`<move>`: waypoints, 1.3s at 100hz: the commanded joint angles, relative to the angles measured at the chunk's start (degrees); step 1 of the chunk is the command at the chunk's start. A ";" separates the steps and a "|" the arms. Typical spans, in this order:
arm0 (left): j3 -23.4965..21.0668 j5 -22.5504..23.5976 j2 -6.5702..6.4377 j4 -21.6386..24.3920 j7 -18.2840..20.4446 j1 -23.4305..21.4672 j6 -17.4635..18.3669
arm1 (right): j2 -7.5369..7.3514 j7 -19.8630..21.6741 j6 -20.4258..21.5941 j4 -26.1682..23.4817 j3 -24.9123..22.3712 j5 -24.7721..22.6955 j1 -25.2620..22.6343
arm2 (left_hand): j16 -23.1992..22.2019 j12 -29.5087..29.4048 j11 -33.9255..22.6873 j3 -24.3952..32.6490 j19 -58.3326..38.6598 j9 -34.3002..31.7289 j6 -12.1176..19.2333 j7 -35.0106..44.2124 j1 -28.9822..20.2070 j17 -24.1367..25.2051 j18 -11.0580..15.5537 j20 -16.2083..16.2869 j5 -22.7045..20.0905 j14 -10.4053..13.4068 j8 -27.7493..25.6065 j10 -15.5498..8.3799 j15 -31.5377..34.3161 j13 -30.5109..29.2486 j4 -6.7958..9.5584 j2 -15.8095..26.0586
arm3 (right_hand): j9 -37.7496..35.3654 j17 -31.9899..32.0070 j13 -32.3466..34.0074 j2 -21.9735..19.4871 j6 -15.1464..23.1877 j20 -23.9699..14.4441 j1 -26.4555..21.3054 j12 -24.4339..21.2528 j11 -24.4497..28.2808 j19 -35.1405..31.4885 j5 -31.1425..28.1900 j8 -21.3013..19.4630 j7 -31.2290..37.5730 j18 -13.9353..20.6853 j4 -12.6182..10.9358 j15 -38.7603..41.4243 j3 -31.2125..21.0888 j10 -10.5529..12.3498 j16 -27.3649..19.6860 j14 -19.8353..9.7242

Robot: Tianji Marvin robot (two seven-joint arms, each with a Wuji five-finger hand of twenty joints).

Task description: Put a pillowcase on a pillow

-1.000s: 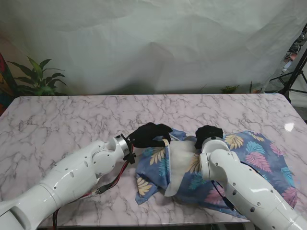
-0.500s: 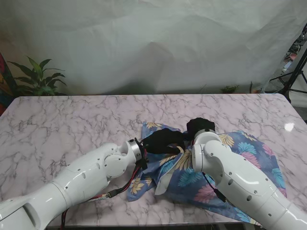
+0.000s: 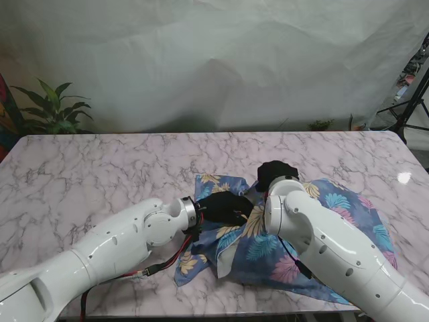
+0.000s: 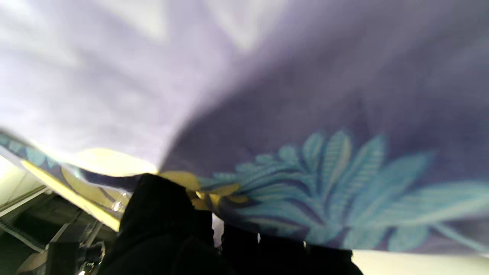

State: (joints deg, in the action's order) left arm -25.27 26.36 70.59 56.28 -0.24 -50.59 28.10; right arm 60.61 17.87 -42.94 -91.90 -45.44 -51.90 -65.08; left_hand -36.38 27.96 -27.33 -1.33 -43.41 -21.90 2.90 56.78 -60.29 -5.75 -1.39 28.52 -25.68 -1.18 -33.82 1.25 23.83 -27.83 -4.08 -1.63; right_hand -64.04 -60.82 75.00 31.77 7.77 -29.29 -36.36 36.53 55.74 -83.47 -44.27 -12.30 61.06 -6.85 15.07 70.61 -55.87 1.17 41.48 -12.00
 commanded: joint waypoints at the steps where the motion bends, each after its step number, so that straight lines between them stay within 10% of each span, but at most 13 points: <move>1: -1.02 -1.35 -2.04 1.61 4.84 -0.37 0.62 | 0.29 -0.06 0.60 -0.22 0.06 -1.06 -0.09 | 1.53 -1.93 2.49 0.68 1.71 4.22 -4.74 -7.80 -1.42 1.41 -0.98 0.72 5.51 -2.20 3.80 1.53 -1.69 1.82 1.71 -0.45 | -2.72 -2.13 1.42 -1.76 1.98 -0.34 -2.59 0.77 3.86 -2.72 -2.52 -1.42 2.94 1.54 0.03 5.15 -1.63 -3.00 1.97 -7.61; 27: -13.13 2.06 -7.68 12.42 10.65 -5.72 2.48 | 0.10 0.64 0.80 2.55 1.00 -0.49 1.49 | 4.33 -6.62 13.37 1.31 8.90 11.83 -7.14 -27.08 5.29 5.25 -1.13 -0.06 11.84 -3.60 6.49 3.58 -6.07 12.36 2.91 -1.78 | -2.72 -2.41 1.43 -1.63 1.85 -0.55 -2.68 0.66 4.06 -3.64 -2.56 -1.43 3.02 2.57 0.03 6.50 -1.74 -3.24 2.56 -9.06; 49: -20.76 10.58 -9.94 18.20 10.86 -10.34 6.02 | -0.17 1.73 0.37 4.32 1.78 -0.19 2.98 | 5.01 -2.34 20.31 4.65 11.67 14.25 -4.88 -30.06 5.74 5.83 -1.38 0.72 13.08 -4.03 6.49 3.83 -6.24 15.96 2.80 -6.93 | -2.75 -2.50 1.41 -1.57 1.91 -0.61 -2.67 0.57 4.12 -4.01 -2.59 -1.42 3.06 2.92 0.04 6.88 -1.80 -3.19 2.76 -9.47; 60: -22.39 18.40 -10.69 19.81 8.16 -11.71 9.27 | -0.30 2.24 0.03 4.83 2.01 0.03 3.52 | 5.29 -1.17 23.15 28.27 11.84 15.24 -3.14 -31.01 12.46 5.91 -0.94 0.10 14.73 -3.31 7.54 3.91 -5.45 17.04 1.34 -14.90 | -2.74 -2.52 1.40 -1.60 1.97 -0.61 -2.67 0.53 4.14 -4.13 -2.57 -1.41 3.05 3.02 0.06 6.92 -1.77 -3.19 2.80 -9.69; 70: -23.78 22.08 -11.50 21.79 8.14 -12.93 11.38 | -0.40 2.62 -0.23 5.31 2.21 0.28 3.98 | 6.13 -2.22 24.98 36.06 11.93 15.67 -2.53 -32.33 13.83 6.63 -0.77 -1.26 15.06 -3.52 8.85 4.50 -5.58 18.83 0.80 -18.37 | -2.82 -2.56 1.42 -1.58 1.96 -0.61 -2.71 0.50 4.19 -4.22 -2.58 -1.39 3.06 3.12 0.05 7.01 -1.77 -3.16 2.85 -9.80; 89: -23.98 21.35 -11.79 22.22 8.96 -14.05 14.89 | -0.55 3.12 -0.91 6.40 2.91 1.04 5.00 | 7.12 -8.26 26.05 30.12 13.16 15.61 -0.82 -33.51 17.44 8.14 -0.96 -2.75 11.81 -4.13 10.46 4.99 -6.19 21.26 0.56 -18.35 | -2.80 -2.56 1.39 -1.64 1.94 -0.60 -2.73 0.45 4.20 -4.34 -2.53 -1.37 3.05 3.19 0.04 7.03 -1.77 -3.18 2.90 -9.95; 116: -19.38 30.12 -12.01 22.38 3.52 -12.39 16.64 | -0.67 3.22 -1.74 6.97 2.65 1.85 5.18 | 6.88 -1.37 19.38 23.92 11.61 13.20 4.45 -21.24 16.85 5.82 0.08 -2.13 -0.06 -2.63 6.22 1.75 -5.26 16.49 -0.11 -15.29 | -2.65 -2.53 1.39 -1.86 1.96 -0.54 -2.81 0.38 4.16 -4.36 -2.38 -1.35 3.03 3.23 0.03 7.05 -1.64 -3.11 2.94 -10.00; 130: -15.29 31.86 -12.66 22.55 5.67 -9.38 14.34 | -0.62 2.94 -1.87 6.90 2.16 1.76 5.00 | 7.04 -5.02 5.70 5.43 7.52 -1.42 12.05 -4.97 10.09 2.02 1.26 -1.63 -12.95 -0.11 6.96 -3.74 -4.65 2.31 0.79 -13.24 | -2.57 -2.50 1.39 -2.03 2.01 -0.48 -2.75 0.35 4.17 -4.29 -2.29 -1.33 3.01 3.08 0.05 7.05 -1.50 -3.01 2.95 -10.00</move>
State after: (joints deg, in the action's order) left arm -41.63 59.57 58.02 78.75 2.72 -61.65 43.59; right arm 60.13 20.97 -44.37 -85.21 -42.96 -49.98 -59.98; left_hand -29.45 24.22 -17.35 8.79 -34.06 -17.77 9.66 42.58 -48.62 -2.84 -1.36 26.29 -31.83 -3.42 -26.36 -0.07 18.14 -19.83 -3.03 -16.90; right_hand -64.03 -61.50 75.11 31.77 7.77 -29.29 -36.38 36.54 56.22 -85.72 -44.27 -12.31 61.11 -4.78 15.07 73.42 -55.85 1.17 42.36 -13.87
